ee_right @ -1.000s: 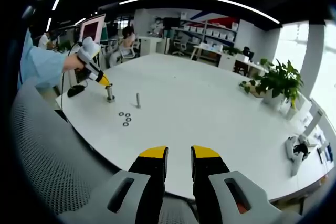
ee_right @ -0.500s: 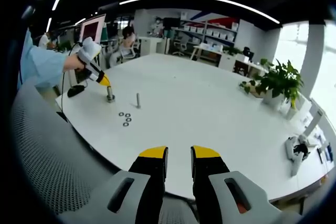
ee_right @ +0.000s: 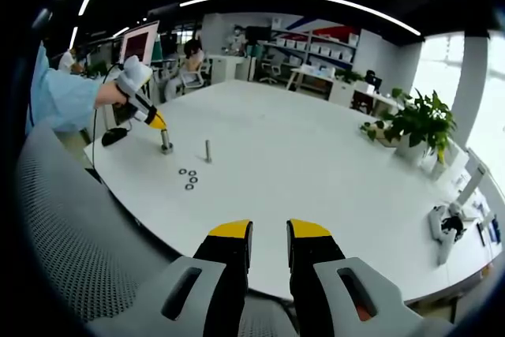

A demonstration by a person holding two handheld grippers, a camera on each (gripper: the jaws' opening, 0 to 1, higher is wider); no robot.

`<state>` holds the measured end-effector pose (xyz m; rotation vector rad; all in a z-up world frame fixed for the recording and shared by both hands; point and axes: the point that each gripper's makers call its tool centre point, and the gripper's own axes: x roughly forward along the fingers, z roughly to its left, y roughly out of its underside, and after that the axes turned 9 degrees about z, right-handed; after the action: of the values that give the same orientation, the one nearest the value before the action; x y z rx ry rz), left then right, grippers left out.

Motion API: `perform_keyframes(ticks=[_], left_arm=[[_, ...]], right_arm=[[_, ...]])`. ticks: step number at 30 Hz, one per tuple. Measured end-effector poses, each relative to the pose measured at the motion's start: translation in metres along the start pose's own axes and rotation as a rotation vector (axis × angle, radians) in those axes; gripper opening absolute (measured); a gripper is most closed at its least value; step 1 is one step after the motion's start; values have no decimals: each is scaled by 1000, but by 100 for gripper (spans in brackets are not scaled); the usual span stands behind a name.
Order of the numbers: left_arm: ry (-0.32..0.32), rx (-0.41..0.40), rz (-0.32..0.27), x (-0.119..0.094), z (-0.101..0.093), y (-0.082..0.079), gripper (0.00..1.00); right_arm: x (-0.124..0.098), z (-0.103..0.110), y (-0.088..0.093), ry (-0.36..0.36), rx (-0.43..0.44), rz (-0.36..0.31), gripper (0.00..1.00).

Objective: Place the washer onto the threaded stud by aligning its center hole with the stud, sliding it down to the base, and recovering from edge contact or off-axis alignment until the washer reaches the visible bottom stop.

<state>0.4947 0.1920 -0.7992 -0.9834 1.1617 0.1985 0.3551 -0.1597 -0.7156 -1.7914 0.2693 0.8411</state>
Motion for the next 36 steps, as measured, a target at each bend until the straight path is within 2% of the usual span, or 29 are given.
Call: perform_keyframes(ticks=[1,3,7,21,32,36], left_arm=[[-6,2,5,-1,1,1,4],[-55,64,-8,-4,5,-2,6],[-19,20,-14,-6,-4,-2,7],[-18,-4,-104,-14,-21,-24,8],[20,13,-103,-4,-35,-27,8],[42,20,-82,8,-36,-22,8]], right_arm=[[0,0,0,0,0,0,20],[0,0,0,0,0,-1,20],[0,0,0,1,1,-1,20],[-1,0,-1,0,2,-3,20],[-1,0,-1,1,3,-5,20],[0,0,-1,1,4,-7,20]])
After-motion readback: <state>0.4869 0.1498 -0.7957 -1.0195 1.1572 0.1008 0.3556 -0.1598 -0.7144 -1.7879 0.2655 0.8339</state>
